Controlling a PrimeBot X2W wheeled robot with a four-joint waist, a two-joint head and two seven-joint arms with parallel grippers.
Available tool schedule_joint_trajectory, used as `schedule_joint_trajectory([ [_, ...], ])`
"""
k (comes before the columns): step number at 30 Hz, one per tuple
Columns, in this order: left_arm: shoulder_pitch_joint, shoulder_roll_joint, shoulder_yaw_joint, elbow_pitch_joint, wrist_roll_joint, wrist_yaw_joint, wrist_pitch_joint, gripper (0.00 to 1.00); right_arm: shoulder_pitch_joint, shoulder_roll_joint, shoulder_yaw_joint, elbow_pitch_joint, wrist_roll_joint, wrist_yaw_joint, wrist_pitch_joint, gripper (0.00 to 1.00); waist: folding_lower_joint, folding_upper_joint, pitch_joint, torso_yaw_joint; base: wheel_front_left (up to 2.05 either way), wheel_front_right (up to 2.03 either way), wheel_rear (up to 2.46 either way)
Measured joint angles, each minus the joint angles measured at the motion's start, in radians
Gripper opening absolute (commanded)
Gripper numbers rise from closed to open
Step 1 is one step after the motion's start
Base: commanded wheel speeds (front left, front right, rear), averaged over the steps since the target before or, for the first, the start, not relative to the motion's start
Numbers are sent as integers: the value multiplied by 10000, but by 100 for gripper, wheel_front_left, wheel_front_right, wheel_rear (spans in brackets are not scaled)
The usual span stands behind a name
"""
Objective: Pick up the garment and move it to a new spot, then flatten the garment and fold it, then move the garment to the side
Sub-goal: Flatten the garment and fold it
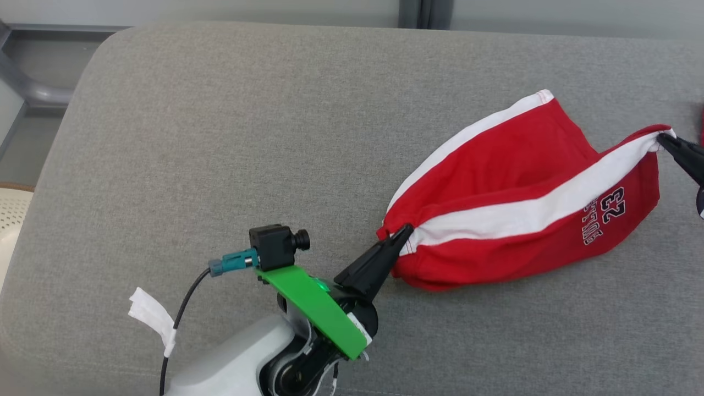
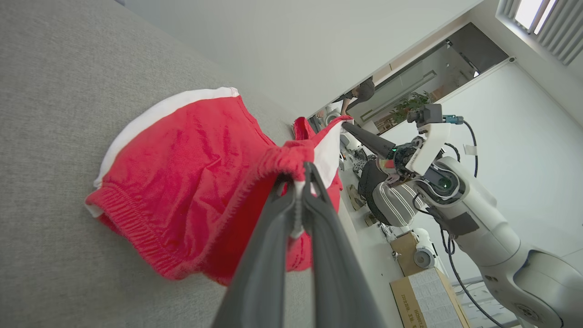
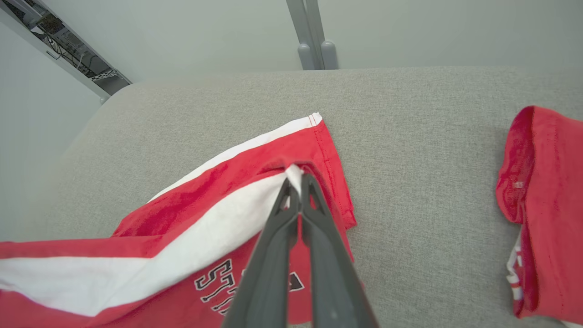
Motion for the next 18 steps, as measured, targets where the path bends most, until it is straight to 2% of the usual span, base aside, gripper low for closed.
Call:
schedule_joint_trajectory([
  [8,-794,-395,309,957,-640,0,38,0,-1676,33,290,1149,-328,0,568,0,0,0,785,531,0,0,0],
  [13,-1174,-744,330,1354,-796,0,165,0,-2519,332,631,1685,-512,0,782,0,0,0,1255,770,0,0,0],
  [14,-1267,-817,334,1480,-796,0,165,8,-2716,387,721,1801,-569,-2,815,0,0,0,1355,811,0,0,0],
  [15,-1337,-871,345,1595,-794,0,165,21,-2862,433,794,1885,-621,0,817,0,0,0,1430,841,0,0,0],
  [16,-1429,-945,370,1779,-790,0,163,30,-3076,514,888,2034,-681,0,817,9,0,0,1538,884,0,0,0],
  [17,-1480,-986,374,1904,-786,0,163,38,-3197,566,955,2134,-709,0,817,26,0,0,1603,911,0,0,0],
  [18,-1526,-1028,374,2059,-779,0,159,49,-3318,625,1041,2261,-727,0,813,75,0,0,1676,943,0,0,0],
])
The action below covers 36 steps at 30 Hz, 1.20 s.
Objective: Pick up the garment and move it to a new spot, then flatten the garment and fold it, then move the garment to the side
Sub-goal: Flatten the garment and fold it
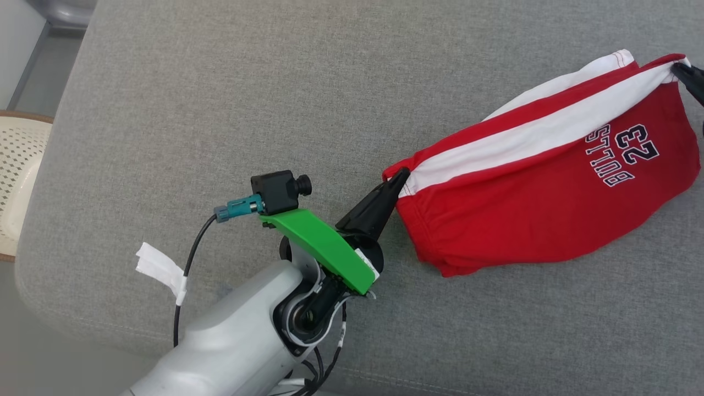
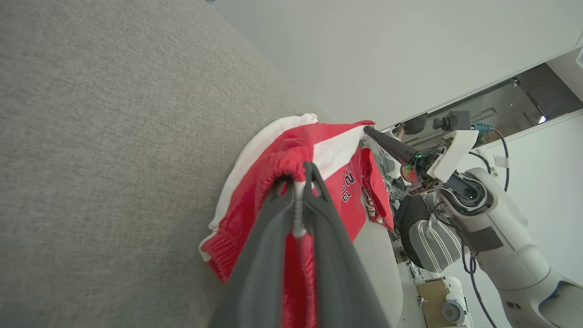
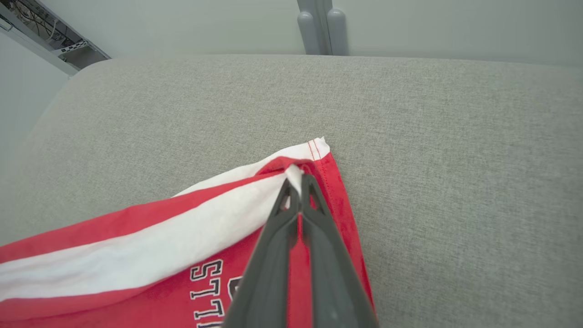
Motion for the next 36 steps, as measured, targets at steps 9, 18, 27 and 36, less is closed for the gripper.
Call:
schedule_joint_trajectory([
  [9,165,-25,61,709,407,0,-128,100,-128,228,506,362,113,0,-1244,100,0,0,-96,97,0,0,0],
  [18,2597,378,3325,1135,5354,637,-197,100,1825,466,1572,-332,311,-2,-4015,100,0,0,-1242,-215,0,0,0],
  [27,6318,-102,5484,-1170,9804,1994,-201,100,3436,1319,2725,-316,644,-2,-5689,100,0,0,-2848,-578,0,0,0],
  [36,8112,-435,6424,-2520,12191,2403,-199,100,4131,1856,2930,-201,736,0,-6270,100,-1,0,-4122,-871,0,0,0],
])
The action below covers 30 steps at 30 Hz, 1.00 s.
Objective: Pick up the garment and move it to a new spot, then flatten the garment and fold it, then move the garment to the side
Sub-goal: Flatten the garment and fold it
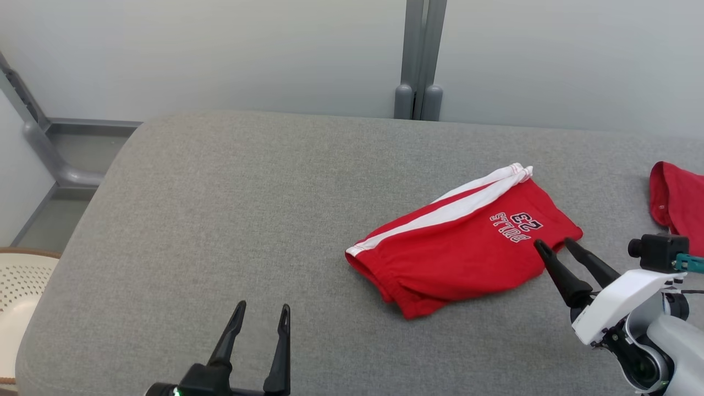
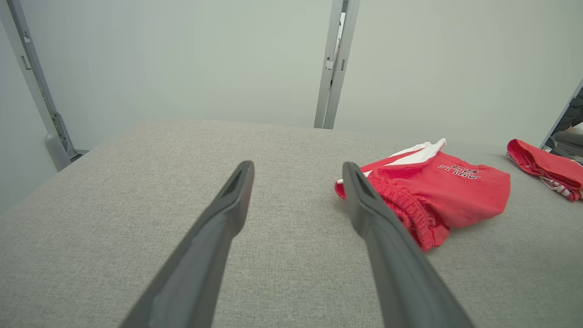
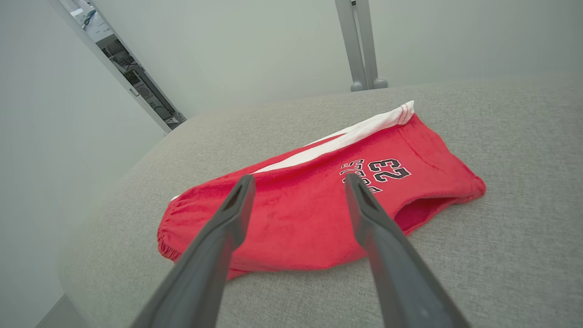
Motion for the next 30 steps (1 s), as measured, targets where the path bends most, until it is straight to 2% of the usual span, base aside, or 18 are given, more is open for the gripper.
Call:
schedule_joint_trajectory([
  [4,554,-247,221,-198,700,-10,0,100,195,182,-44,50,15,0,-73,100,0,0,-283,-104,0,0,0],
  [10,958,-562,355,-226,1181,-234,-2,100,308,313,-163,272,119,-2,-115,100,0,0,-418,-1,0,0,0],
  [17,1007,-803,299,-121,1584,-500,-2,100,-348,157,-27,1488,-17,0,65,100,0,0,-256,356,0,0,0],
  [21,964,-888,205,-50,1680,-658,-2,100,-1259,56,111,2569,-155,0,805,100,0,0,17,548,0,0,0],
  [24,556,-982,48,-31,1705,-748,-2,100,-2519,-290,403,3829,-782,-2,1730,100,0,0,506,729,0,0,0],
  [30,55,-1022,-314,12,1674,-790,0,100,-3841,-301,788,5112,-1390,0,2673,100,1,0,1331,1011,0,0,0],
])
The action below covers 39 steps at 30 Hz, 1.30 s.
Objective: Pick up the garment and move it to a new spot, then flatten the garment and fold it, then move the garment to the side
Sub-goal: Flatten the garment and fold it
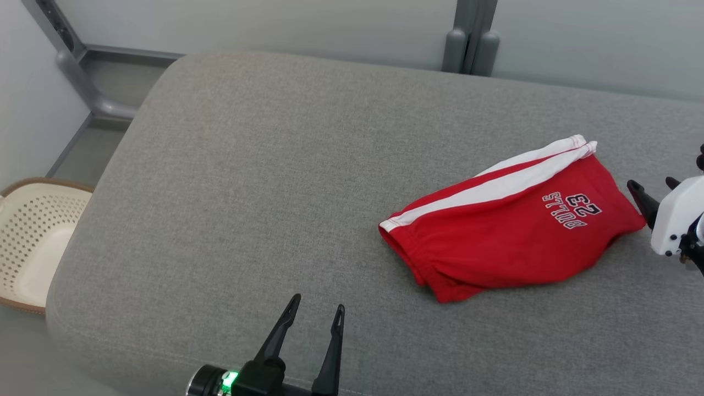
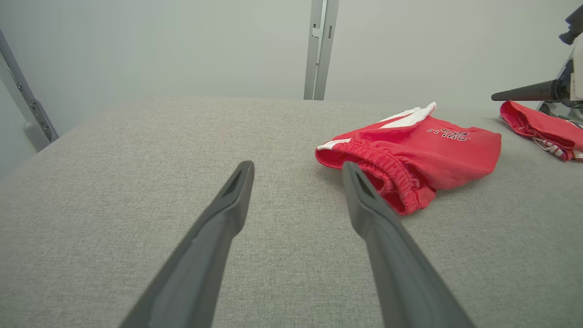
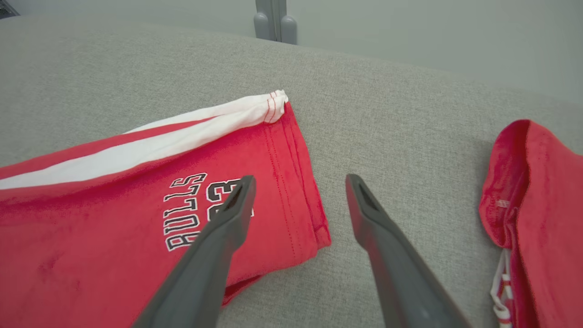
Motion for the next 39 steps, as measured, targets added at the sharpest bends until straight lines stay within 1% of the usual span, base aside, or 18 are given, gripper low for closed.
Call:
schedule_joint_trajectory([
  [8,-627,-12,-533,-21,-146,178,0,100,-880,-29,274,662,-40,0,583,100,0,0,1039,325,0,0,0],
  [17,-1107,-13,-953,90,-311,226,-2,100,-1199,-255,619,723,136,0,709,99,1,0,1934,631,0,0,0],
  [18,-1132,-13,-995,109,-309,247,0,100,-1203,-270,648,667,211,0,761,25,0,0,1998,656,0,0,0],
  [19,-1149,-15,-1007,130,-311,284,-2,100,-1202,-267,669,585,360,-2,819,0,0,0,2044,668,0,0,0],
  [23,-1162,-19,-1009,232,-309,324,0,100,-1166,-276,832,316,594,4,825,0,0,0,2033,573,0,0,0],
  [27,-1128,-23,-905,349,-290,324,0,100,-768,-297,941,136,955,4,591,0,0,0,1800,252,0,0,0],
  [34,-1030,-25,-767,408,-201,278,0,100,-122,-462,1131,-23,1306,10,332,0,0,0,1359,-582,0,0,0],
  [39,-974,-29,-679,443,-167,209,-2,100,194,-823,1152,-213,1563,8,144,0,0,0,1098,-1210,0,0,0],
])
